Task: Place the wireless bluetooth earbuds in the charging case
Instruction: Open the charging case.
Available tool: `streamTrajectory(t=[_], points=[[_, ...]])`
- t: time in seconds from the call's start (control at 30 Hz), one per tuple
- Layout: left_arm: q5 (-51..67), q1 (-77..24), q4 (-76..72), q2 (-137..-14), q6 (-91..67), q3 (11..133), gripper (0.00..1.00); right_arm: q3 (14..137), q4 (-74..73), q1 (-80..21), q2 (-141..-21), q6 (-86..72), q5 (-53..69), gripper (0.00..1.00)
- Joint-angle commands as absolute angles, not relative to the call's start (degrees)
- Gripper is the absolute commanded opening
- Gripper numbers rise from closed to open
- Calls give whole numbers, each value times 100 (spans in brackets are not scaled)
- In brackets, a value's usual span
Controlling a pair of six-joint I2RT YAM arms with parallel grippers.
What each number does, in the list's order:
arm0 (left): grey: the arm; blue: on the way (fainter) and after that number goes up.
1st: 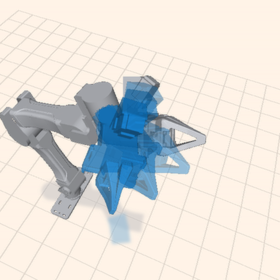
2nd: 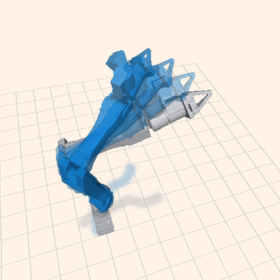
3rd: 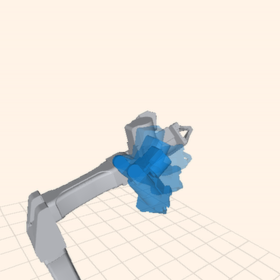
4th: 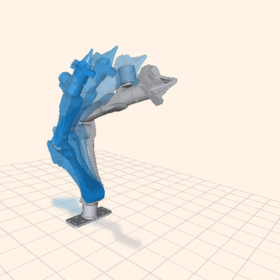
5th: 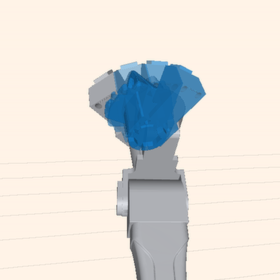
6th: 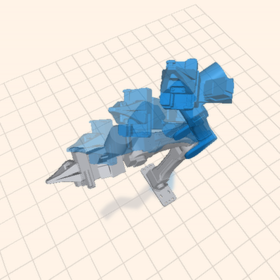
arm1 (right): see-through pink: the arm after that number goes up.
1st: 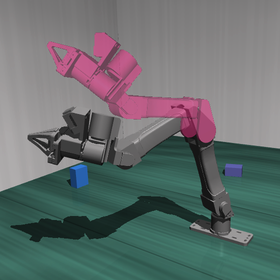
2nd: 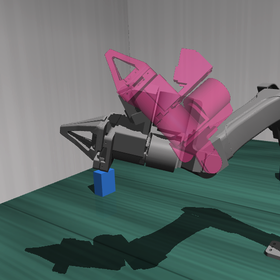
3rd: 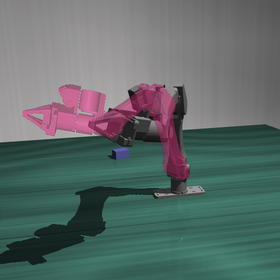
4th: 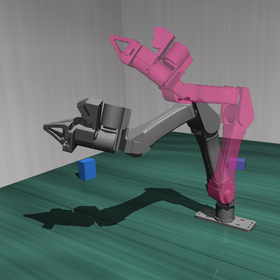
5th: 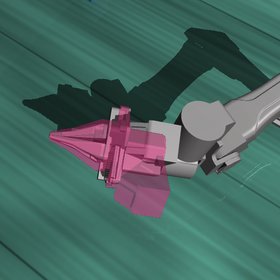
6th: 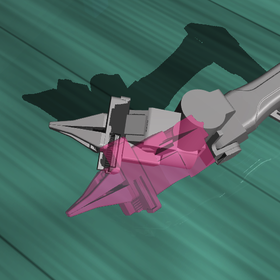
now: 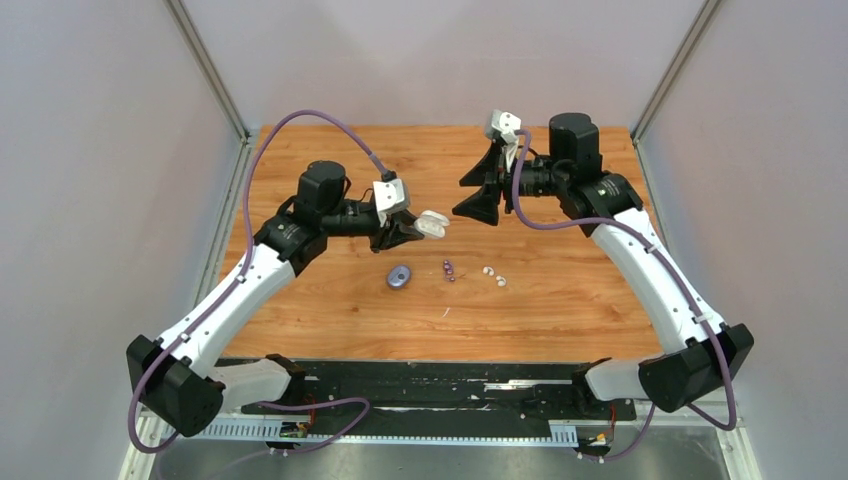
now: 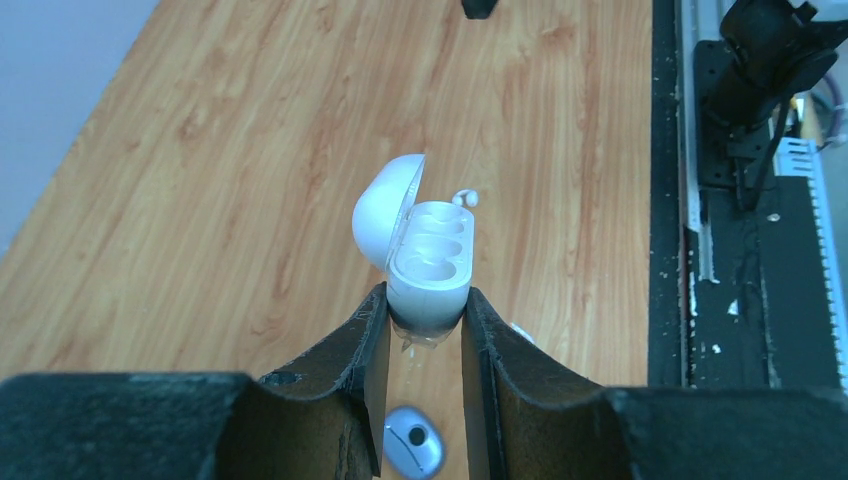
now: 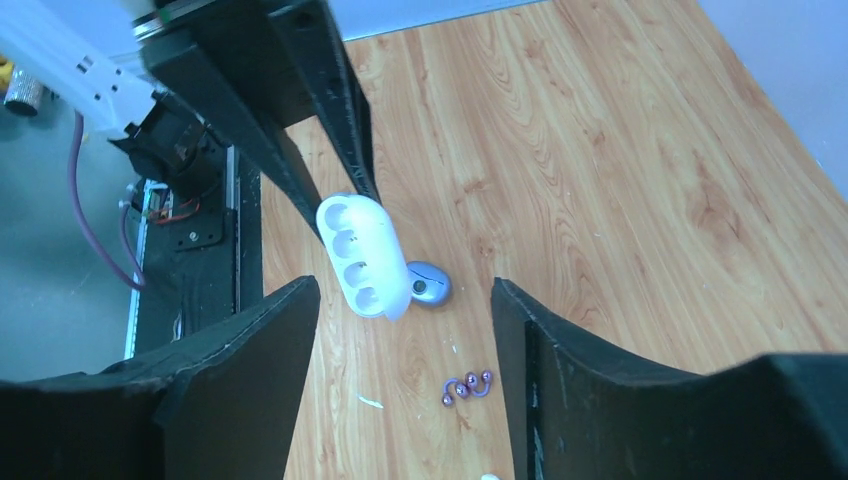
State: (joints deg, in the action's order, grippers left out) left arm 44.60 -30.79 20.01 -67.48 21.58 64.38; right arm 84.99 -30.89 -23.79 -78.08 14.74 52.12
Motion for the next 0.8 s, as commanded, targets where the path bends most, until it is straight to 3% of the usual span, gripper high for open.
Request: streamTrajectory(t=[0.0,0.23,0.53,0.77], points=[[4824,-3070,1600,-6879,1476,6521,0,8361,-3432,-2388,-7810,2207,5783,63],[5141,-2973,1635,-7015,1362,6606,0,8329,-3533,-2525,-8094,2367,5741,53],[5275,-2859,1553,-7031,1227,6590,0,8112,-3533,-2749,-8236,2594,5569,59],[5365,-2856,1624,-7040,1328,6617,0,8059,-3521,-2752,-8335,2660,5562,48]])
